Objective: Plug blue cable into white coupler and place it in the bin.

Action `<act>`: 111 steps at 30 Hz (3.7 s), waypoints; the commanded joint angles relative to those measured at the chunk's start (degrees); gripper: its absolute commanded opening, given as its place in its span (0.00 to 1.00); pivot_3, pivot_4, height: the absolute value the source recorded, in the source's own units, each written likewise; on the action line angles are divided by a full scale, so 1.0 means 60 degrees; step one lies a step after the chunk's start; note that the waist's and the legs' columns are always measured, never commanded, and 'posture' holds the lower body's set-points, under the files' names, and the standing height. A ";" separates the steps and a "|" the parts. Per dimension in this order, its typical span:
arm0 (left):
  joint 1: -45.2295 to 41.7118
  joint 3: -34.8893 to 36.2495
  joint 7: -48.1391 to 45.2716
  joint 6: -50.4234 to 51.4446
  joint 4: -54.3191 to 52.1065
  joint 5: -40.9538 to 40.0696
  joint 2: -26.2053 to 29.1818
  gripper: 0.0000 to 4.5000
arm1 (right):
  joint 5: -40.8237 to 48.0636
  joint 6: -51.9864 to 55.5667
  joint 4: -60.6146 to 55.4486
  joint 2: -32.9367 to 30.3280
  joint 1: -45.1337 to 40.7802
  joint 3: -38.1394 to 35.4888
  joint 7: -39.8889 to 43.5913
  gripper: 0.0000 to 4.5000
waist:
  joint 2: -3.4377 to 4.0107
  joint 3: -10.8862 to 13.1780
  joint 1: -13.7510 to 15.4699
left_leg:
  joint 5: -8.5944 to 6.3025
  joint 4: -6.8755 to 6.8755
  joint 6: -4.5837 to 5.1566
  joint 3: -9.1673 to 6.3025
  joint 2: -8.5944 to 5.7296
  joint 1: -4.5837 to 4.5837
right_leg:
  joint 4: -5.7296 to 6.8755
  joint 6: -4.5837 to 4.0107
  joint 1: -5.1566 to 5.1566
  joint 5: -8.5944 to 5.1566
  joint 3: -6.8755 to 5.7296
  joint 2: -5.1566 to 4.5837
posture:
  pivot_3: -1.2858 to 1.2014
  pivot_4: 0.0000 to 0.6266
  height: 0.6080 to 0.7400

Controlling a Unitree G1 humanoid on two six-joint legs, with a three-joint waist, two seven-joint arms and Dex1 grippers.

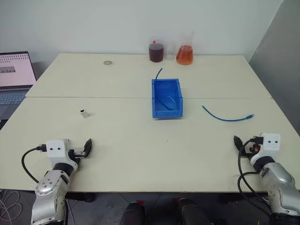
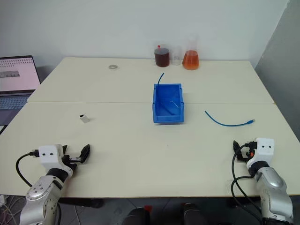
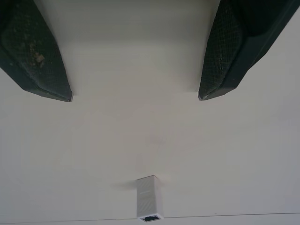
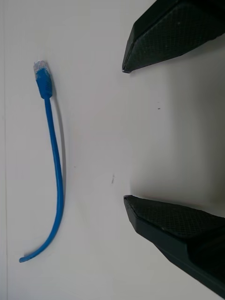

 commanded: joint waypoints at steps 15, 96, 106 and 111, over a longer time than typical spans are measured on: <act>-0.0069 0.0186 0.0324 -0.0084 -0.0078 0.0223 0.0076 1.00 | 0.0123 -0.0063 -0.0328 -0.0045 0.0036 -0.0334 -0.0085 0.99 | 0.0000 0.0000 -0.0004 | 0.0000 0.0000 0.0000 0.0000 0.0000 -0.0001 | 0.0000 0.0000 0.0000 0.0000 0.0001 0.0000 | 0.52 0.24 1.00; -0.2877 -0.5124 -0.4936 0.1079 -0.3319 0.0197 0.1141 1.00 | 0.0032 0.4812 0.1985 0.3186 -0.8230 -0.3047 -1.0506 0.99 | 0.0029 0.0009 -0.0204 | 0.0005 0.0004 0.0001 0.0007 -0.0011 -0.0172 | 0.0049 -0.0062 -0.0175 0.0031 -0.0001 -0.0011 | 0.52 0.24 1.00; -0.2834 -0.5085 -0.4828 0.1257 -0.3529 0.0209 0.1188 1.00 | 0.0299 0.3582 0.3942 0.2697 -0.8213 -0.3722 -1.0121 0.99 | 0.0028 0.0006 -0.0217 | 0.0005 0.0008 0.0002 0.0008 -0.0011 -0.0167 | 0.0053 -0.0062 -0.0172 0.0031 -0.0001 -0.0008 | 0.52 0.24 1.00; -0.2871 -0.5097 -0.4820 0.1334 -0.3553 0.0236 0.1204 1.00 | 0.0526 0.3155 0.4340 0.2624 -0.8280 -0.3845 -1.0174 0.83 | 0.0005 -0.0008 -0.0220 | 0.0005 0.0015 0.0003 0.0006 -0.0012 -0.0164 | 0.0055 -0.0062 -0.0164 0.0031 -0.0002 -0.0008 | 0.52 0.24 1.00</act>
